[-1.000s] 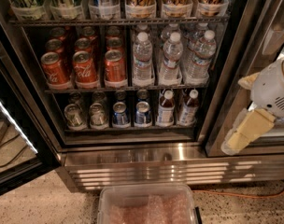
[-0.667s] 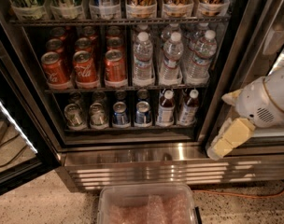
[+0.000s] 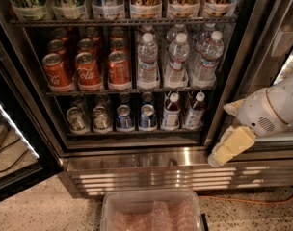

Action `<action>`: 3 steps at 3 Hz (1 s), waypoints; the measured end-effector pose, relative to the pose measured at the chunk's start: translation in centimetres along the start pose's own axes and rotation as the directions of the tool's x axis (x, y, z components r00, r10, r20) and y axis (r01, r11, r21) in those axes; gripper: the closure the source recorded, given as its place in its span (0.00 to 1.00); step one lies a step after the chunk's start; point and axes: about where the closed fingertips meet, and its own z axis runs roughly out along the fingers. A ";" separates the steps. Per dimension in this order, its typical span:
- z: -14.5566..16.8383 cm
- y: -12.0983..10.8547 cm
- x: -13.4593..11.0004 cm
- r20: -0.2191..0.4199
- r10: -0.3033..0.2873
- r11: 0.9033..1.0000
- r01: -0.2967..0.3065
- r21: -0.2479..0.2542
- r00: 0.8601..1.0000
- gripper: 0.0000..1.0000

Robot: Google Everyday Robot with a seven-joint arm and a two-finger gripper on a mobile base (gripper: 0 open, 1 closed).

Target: Pick pepsi can from bottom shelf of fridge

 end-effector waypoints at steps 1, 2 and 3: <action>4.8 0.0 0.2 0.075 0.055 0.996 -0.049 -0.075 0.996 0.00; 8.6 -0.5 0.2 0.108 0.099 0.989 -0.086 -0.118 0.989 0.00; 8.9 -0.6 0.3 0.110 0.102 0.989 -0.089 -0.119 0.989 0.00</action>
Offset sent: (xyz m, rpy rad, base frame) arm 0.0364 0.0628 -0.1106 0.2391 0.1181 -0.0437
